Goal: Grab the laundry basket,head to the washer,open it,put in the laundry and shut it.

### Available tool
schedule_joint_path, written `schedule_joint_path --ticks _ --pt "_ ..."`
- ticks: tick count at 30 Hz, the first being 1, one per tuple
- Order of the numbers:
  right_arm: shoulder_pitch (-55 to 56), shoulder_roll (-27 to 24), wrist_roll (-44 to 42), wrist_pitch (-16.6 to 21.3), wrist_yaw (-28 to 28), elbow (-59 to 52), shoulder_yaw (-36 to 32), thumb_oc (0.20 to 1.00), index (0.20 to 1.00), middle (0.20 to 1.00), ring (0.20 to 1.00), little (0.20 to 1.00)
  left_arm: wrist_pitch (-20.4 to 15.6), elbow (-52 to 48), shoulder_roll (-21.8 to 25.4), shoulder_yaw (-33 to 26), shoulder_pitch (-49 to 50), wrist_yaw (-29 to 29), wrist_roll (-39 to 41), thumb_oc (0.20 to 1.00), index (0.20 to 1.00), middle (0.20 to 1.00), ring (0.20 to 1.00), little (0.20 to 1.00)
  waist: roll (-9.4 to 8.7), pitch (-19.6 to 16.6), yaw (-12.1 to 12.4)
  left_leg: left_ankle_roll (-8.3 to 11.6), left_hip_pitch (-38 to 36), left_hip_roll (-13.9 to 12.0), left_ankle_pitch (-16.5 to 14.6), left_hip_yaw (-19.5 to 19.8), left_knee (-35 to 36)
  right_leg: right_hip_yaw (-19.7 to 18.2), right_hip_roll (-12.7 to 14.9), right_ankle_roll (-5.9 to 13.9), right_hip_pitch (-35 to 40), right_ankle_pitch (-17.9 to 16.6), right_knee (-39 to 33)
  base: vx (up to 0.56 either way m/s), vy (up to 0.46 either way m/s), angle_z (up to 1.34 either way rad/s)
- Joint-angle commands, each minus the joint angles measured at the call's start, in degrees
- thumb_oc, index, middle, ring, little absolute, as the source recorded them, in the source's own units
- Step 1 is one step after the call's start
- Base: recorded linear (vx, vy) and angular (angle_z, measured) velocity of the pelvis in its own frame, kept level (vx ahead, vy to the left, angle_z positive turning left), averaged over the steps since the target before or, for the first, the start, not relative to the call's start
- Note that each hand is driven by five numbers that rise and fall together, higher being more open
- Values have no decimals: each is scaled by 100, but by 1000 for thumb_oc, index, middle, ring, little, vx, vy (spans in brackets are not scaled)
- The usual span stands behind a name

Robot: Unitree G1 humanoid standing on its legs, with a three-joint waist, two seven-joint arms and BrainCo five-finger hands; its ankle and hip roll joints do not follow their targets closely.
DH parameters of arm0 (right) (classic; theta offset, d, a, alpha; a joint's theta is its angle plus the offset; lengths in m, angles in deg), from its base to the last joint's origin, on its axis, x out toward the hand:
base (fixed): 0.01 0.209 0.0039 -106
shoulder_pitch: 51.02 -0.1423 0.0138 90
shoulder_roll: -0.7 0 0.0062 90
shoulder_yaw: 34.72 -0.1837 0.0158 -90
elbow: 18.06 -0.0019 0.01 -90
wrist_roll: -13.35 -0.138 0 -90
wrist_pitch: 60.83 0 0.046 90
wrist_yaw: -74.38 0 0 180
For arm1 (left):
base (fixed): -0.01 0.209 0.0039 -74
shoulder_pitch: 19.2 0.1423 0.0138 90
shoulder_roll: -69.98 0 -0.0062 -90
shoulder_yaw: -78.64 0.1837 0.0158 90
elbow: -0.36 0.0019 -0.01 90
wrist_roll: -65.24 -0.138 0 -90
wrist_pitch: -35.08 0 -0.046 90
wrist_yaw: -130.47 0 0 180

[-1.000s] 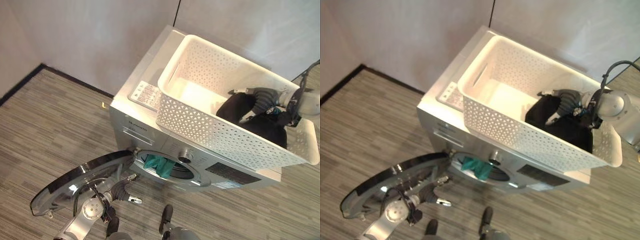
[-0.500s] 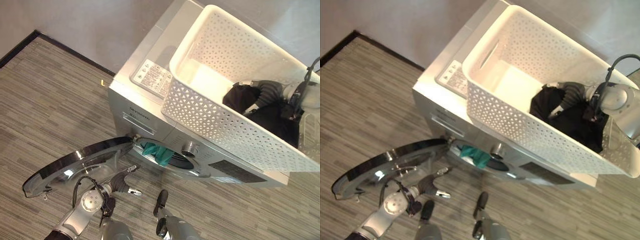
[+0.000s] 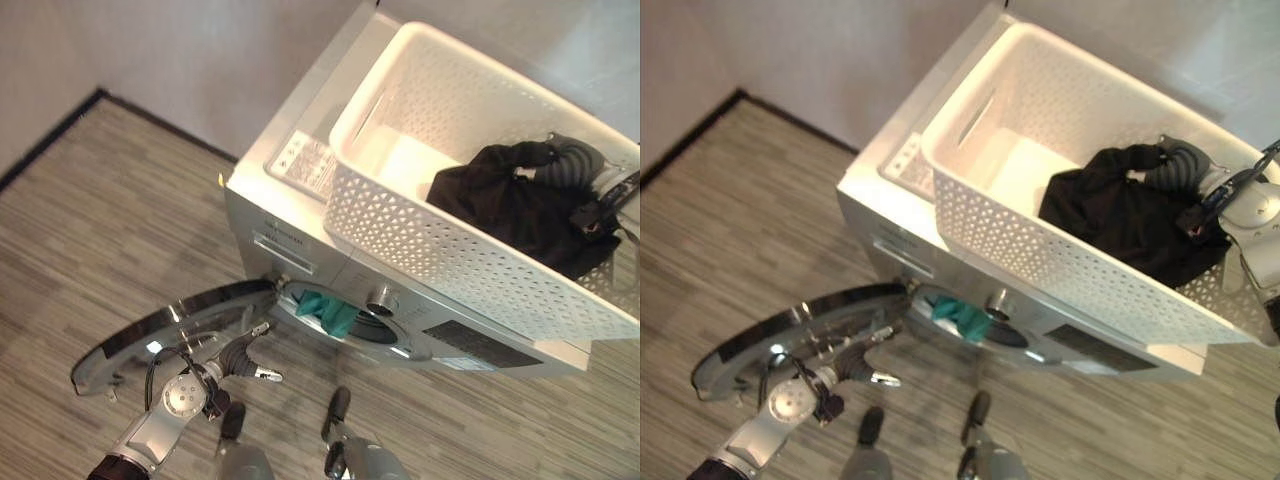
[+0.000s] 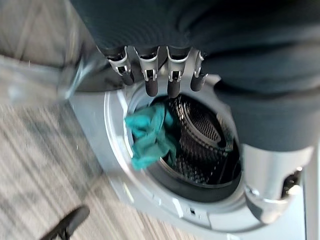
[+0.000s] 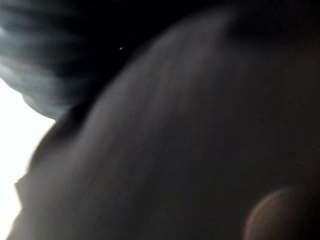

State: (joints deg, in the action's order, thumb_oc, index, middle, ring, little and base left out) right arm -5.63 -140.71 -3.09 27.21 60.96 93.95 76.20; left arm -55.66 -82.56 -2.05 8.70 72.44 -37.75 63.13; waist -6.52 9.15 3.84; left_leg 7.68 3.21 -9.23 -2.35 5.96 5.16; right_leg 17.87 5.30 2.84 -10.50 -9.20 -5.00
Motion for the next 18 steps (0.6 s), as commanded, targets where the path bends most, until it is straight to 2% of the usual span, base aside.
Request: schedule_joint_path --ticks 1,8,12,18 --pt "-528 -77 -142 443 900 228 -428 200 200 200 200 200 -266 -9 2 328 -116 -105 269 1000 1000 1000 1000 1000 11 -455 -34 -273 -408 -206 -303 -249 -16 -265 421 506 110 814 556 29 63 -10" --pt "-1718 158 -174 840 1903 219 -656 200 200 200 200 200 -279 145 -47 439 -152 -289 301 1000 1000 1000 1000 1000 227 -855 -15 -434 -816 69 -476 -176 -16 -279 658 566 515 854 657 20 87 -3" --pt "-2172 120 -76 888 2152 247 -542 200 200 200 200 200 -303 183 -50 451 -167 -320 274 1000 1000 1000 1000 1000 258 -978 -20 -504 -916 211 -545 -148 -18 -292 758 610 598 823 660 -3 84 5" --pt "-3198 123 -341 957 2455 893 -64 200 200 200 200 200 -324 289 -76 471 -218 -431 299 1000 1000 1000 1000 1000 250 -1158 -34 -625 -1054 415 -635 -189 -29 -365 907 698 667 678 641 -29 80 -1"
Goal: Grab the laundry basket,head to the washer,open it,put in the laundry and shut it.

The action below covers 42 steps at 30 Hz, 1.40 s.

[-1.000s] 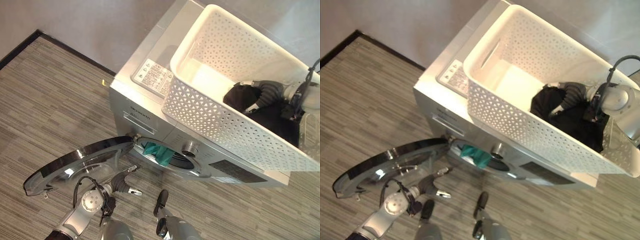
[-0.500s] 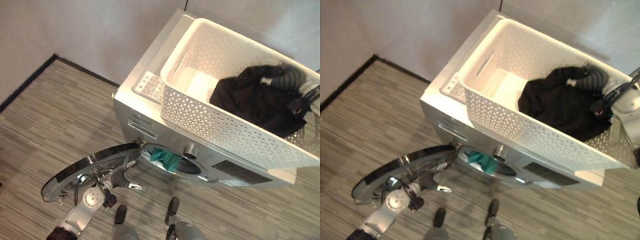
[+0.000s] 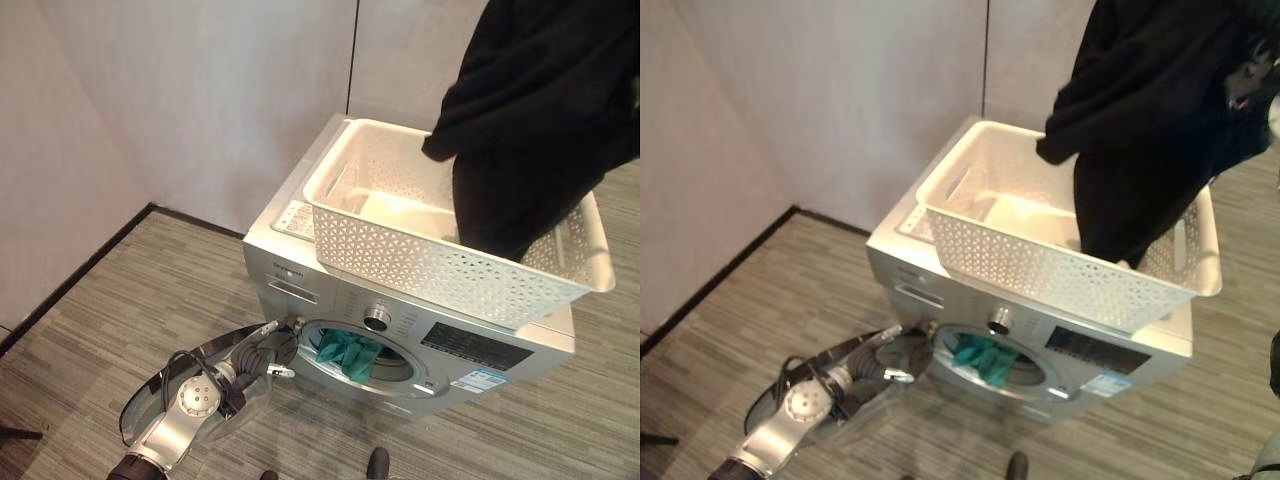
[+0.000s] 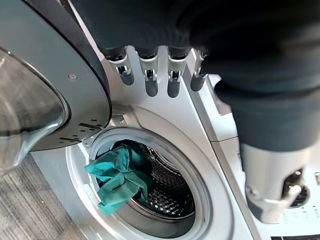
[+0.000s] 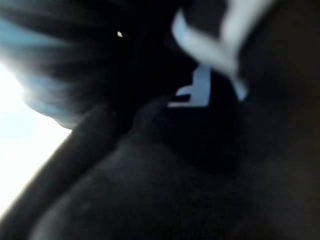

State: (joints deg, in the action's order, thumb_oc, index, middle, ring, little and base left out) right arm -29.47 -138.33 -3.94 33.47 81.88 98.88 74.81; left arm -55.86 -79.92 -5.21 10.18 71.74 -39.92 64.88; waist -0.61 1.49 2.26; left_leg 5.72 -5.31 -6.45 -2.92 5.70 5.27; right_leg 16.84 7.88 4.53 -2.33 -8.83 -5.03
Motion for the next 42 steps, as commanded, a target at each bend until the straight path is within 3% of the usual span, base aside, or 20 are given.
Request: schedule_joint_path --ticks 1,18,23,27,31,34,37,39,42 --pt "-916 -107 -294 337 362 451 158 200 200 200 200 200 -310 32 227 304 -151 -240 124 1000 1000 1000 1000 1000 -342 -400 125 -446 -215 160 -586 -190 -42 -283 665 545 -145 615 629 -39 72 -12" --pt "-1074 101 -608 596 598 -99 34 200 200 200 200 200 -382 227 95 289 -361 -512 17 1000 1000 1000 1000 1000 -467 -370 48 -578 -258 346 -599 -372 -38 -386 756 662 -225 310 515 -37 32 -7" --pt "-1282 -192 -732 827 842 -644 -106 200 200 200 200 200 -404 351 50 365 -417 -549 -47 1000 1000 1000 1000 1000 -606 -361 -2 -694 -214 524 -683 -384 -146 -578 837 752 -261 49 356 -83 104 -11" --pt "-1448 -383 -624 952 1191 -891 -110 200 200 200 200 200 -434 405 68 381 -374 -602 -11 1000 1000 1000 1000 1000 -669 -176 -84 -821 -105 712 -730 -464 -317 -795 954 904 -521 -594 236 -173 93 -22" --pt "-1575 -527 -631 1071 1441 -1131 -244 200 200 200 200 200 -410 530 117 220 -373 -744 -13 1000 1000 1000 1000 1000 -554 -21 -69 -916 174 653 -688 -676 -528 -797 865 755 -495 -203 460 -197 38 -39" --pt "-1420 -444 -367 1140 1669 -1499 -498 200 200 200 200 200 -366 641 135 34 -310 -942 17 1000 1000 1000 1000 1000 -466 -2 4 -958 424 531 -575 -835 -655 -850 619 553 -259 626 1327 -199 17 -36" --pt "-1424 -122 -209 1097 1803 -1494 -639 200 200 200 200 200 -350 750 126 -123 -76 -1102 213 1000 1000 1000 1000 1000 -534 -194 211 -995 651 507 -409 -1070 -645 -740 459 450 152 1179 2066 -161 -38 -32" --pt "-1490 -62 -212 1114 1805 -1440 -581 200 200 200 200 200 -350 788 110 -145 -28 -1129 268 1000 1000 1000 1000 1000 -576 -248 279 -1011 716 525 -376 -1109 -648 -765 402 456 265 1199 2172 -95 -92 -16" --pt "-1656 3 -258 1138 1731 -1375 -414 200 200 200 200 200 -372 786 84 -297 101 -1206 370 1000 1000 1000 1000 1000 -809 -326 549 -939 941 554 -275 -1282 -736 -625 333 420 702 1222 1846 -105 -174 -45"
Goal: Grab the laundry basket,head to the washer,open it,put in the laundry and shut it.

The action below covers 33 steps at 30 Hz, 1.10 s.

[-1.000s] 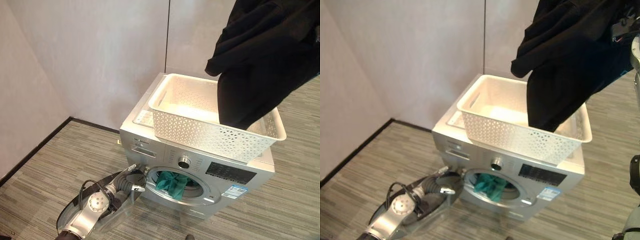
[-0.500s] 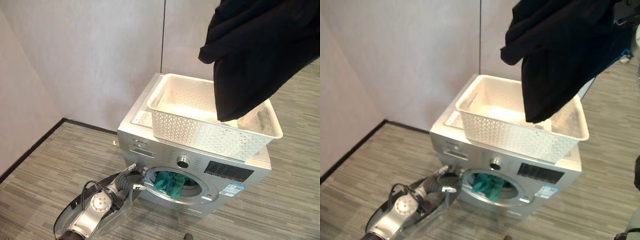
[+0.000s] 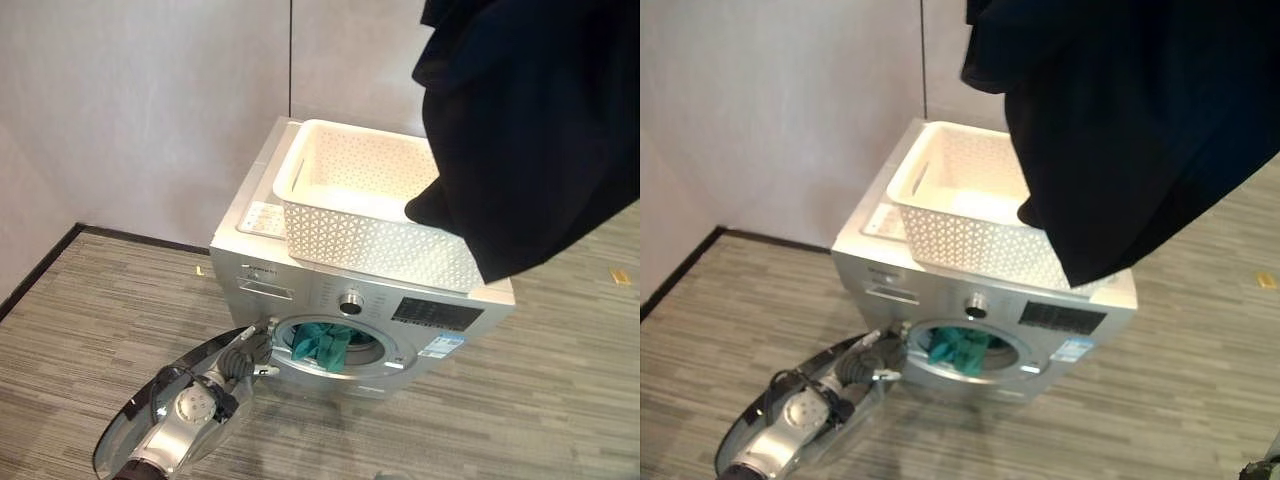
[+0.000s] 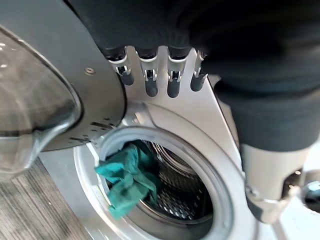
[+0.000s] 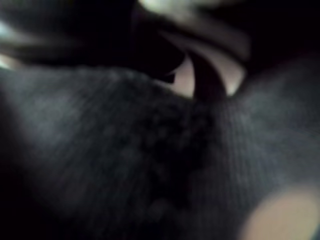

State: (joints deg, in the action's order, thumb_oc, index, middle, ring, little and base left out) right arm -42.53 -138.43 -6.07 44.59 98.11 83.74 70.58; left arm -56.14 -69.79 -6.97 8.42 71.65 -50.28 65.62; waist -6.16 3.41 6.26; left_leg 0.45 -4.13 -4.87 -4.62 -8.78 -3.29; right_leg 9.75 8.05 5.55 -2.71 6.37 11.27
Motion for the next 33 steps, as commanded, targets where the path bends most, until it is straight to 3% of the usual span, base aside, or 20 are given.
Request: schedule_joint_path --ticks 1,5,9,13,18,21,29,33 --pt "-375 27 -110 23 72 122 60 200 200 200 200 200 -341 -248 245 -174 116 -181 321 1000 1000 1000 1000 1000 -305 -555 222 -374 888 385 -71 81 89 210 334 330 879 -183 20 -99 -235 -57" --pt "-695 -11 -377 57 94 400 371 200 200 200 200 200 -380 -146 192 -313 168 -304 413 1000 1000 1000 1000 1000 -506 -645 332 -122 1012 157 127 -33 101 359 183 250 1136 31 -883 -61 -217 -44" --pt "-902 -276 -520 75 114 580 606 200 200 200 200 200 -397 -29 34 -323 100 -388 477 1000 1000 1000 1000 1000 -499 -652 309 53 1134 -4 441 29 248 453 -8 144 1157 56 -1183 -50 -155 -18" --pt "-185 -315 -453 96 7 105 148 200 200 200 200 200 -375 -74 -111 -312 36 -382 434 1000 1000 1000 1000 1000 -362 -557 257 129 1177 -89 562 124 298 558 -121 57 1159 105 -1242 -49 -93 13" --pt "1663 142 -31 -25 -233 -1088 -1086 200 200 200 200 200 -347 -243 -130 -410 123 -358 236 1000 1000 1000 1000 1000 -219 -526 186 158 1114 -134 676 196 387 607 -183 -4 1218 118 -1279 -22 -42 14" --pt "2358 289 -37 2 -428 -1541 -1491 200 200 200 200 200 -364 -313 -151 -512 183 -361 111 1000 1000 1000 1000 1000 -118 -515 132 195 1091 -150 779 197 468 590 -203 -19 1226 109 -1360 -8 -6 2" --pt "3347 320 65 183 -402 -2226 -2469 200 200 200 200 200 -383 -329 -236 -559 237 -358 -30 1000 1000 1000 1000 1000 4 -580 -11 272 1040 -244 950 147 642 606 -268 -51 1273 62 -1532 -15 -7 1" --pt "3350 133 101 222 -207 -2108 -2560 200 200 200 200 200 -373 -242 -266 -467 200 -377 -9 1000 1000 1000 1000 1000 7 -621 -63 299 1022 -273 988 120 670 593 -289 -63 1277 60 -1556 -8 -5 0"
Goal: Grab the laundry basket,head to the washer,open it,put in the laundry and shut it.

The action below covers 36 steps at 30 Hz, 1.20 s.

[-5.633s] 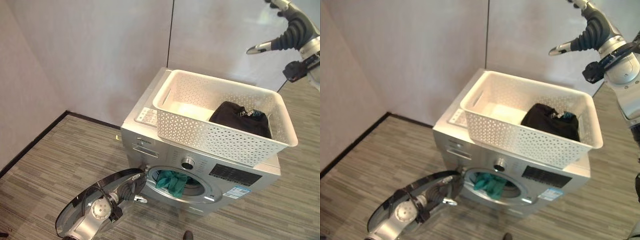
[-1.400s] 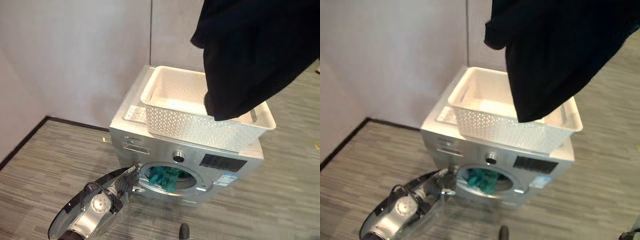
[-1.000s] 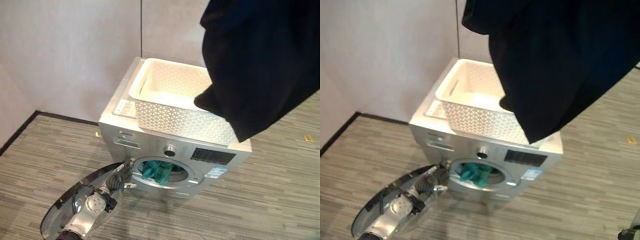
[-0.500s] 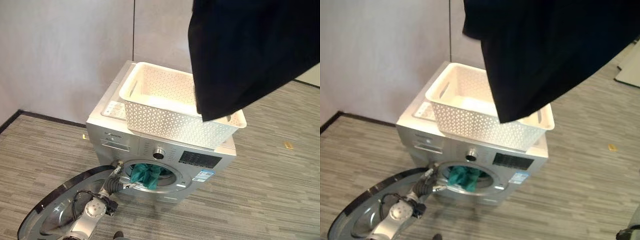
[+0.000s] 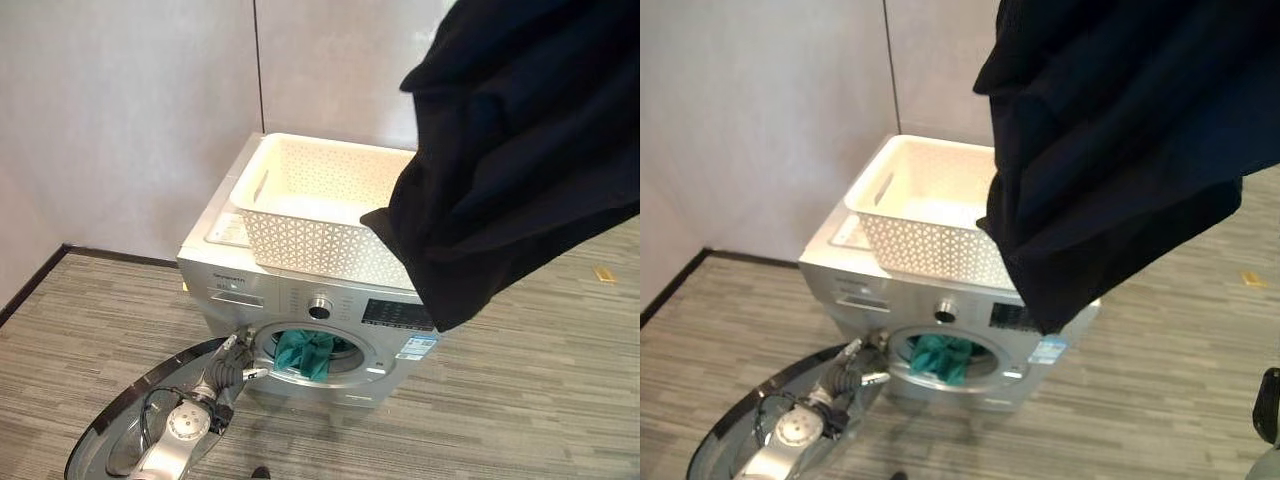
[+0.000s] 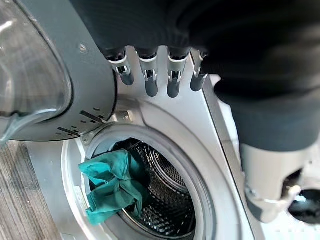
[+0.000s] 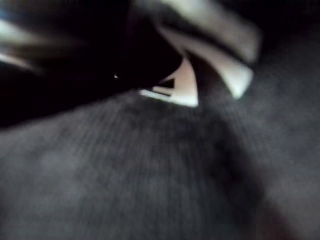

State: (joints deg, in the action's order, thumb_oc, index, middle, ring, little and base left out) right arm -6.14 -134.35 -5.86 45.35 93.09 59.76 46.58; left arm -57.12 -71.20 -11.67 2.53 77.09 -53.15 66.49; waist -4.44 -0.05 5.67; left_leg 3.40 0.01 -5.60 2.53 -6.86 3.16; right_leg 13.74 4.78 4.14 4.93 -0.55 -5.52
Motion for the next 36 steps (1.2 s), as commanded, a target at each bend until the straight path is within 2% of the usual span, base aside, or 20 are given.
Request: schedule_joint_path --ticks 1,4,8,12,14,15,16,19,23,30,36 --pt "-330 -377 49 130 374 408 -146 200 200 200 200 200 -256 -44 170 152 -358 -104 -67 1000 1000 1000 1000 1000 -165 -300 -39 16 590 -220 286 -91 52 185 37 77 510 745 113 0 0 0" --pt "-384 -420 23 136 398 495 -98 200 200 200 200 200 -259 -9 139 180 -385 -111 -46 1000 1000 1000 1000 1000 -155 -310 -46 22 577 -231 295 -104 75 176 33 76 508 741 108 -5 -7 -2" --pt "208 -77 294 -68 186 330 -133 200 200 200 200 200 -235 -15 64 215 -464 -116 -90 1000 1000 1000 1000 1000 -117 -295 -135 24 541 -272 297 -139 33 120 28 41 494 784 200 1 -8 -1" --pt "1317 866 -24 -381 -762 -199 178 200 200 200 200 200 -250 -213 49 154 -559 -138 -131 1000 1000 1000 1000 1000 -63 -221 -213 34 429 -293 266 -196 20 29 29 27 509 849 281 -13 -30 -11" --pt "1573 1040 -122 -459 -982 -370 213 200 200 200 200 200 -254 -283 61 126 -551 -128 -152 1000 1000 1000 1000 1000 -55 -216 -222 27 439 -302 299 -200 19 26 21 22 486 832 297 -27 -38 -11" --pt "2070 1288 -575 -615 -1738 -717 574 200 200 200 200 200 -308 -456 89 101 -611 -40 -245 1000 1000 1000 1000 1000 -10 -170 -260 50 432 -317 346 -223 8 10 17 15 463 848 328 -26 -46 -6" --pt "2087 1290 -590 -622 -1758 -728 561 200 200 200 200 200 -309 -457 89 100 -603 -37 -247 1000 1000 1000 1000 1000 -10 -176 -262 51 431 -319 348 -221 9 10 15 14 463 849 330 -31 -62 -5" --pt "2154 1157 -1022 -722 -2347 -989 962 200 200 200 200 200 -365 -423 81 173 -693 120 -132 1000 1000 1000 1000 1000 16 -168 -291 83 422 -337 385 -256 -7 26 8 5 478 853 319 -19 -35 -3" --pt "2111 883 -1616 -925 -2971 -1031 1785 200 200 200 200 200 -451 -354 62 219 -873 141 145 1000 1000 1000 1000 1000 80 -155 -319 122 404 -368 422 -284 -28 54 9 -6 490 853 325 -7 -10 -2" --pt "2320 889 -1677 -1226 -3326 -811 2530 200 200 200 200 200 -483 -429 23 236 -818 293 565 1000 1000 1000 1000 1000 124 -132 -314 136 388 -380 453 -276 -13 91 6 -21 515 849 302 2 -4 1" --pt "2838 1337 -1363 -1429 -3408 -277 2813 200 200 200 200 200 -530 -783 20 322 -663 515 1155 1000 1000 1000 1000 1000 157 -35 -231 139 440 -346 466 -188 -41 204 18 -34 535 855 289 20 -12 6"
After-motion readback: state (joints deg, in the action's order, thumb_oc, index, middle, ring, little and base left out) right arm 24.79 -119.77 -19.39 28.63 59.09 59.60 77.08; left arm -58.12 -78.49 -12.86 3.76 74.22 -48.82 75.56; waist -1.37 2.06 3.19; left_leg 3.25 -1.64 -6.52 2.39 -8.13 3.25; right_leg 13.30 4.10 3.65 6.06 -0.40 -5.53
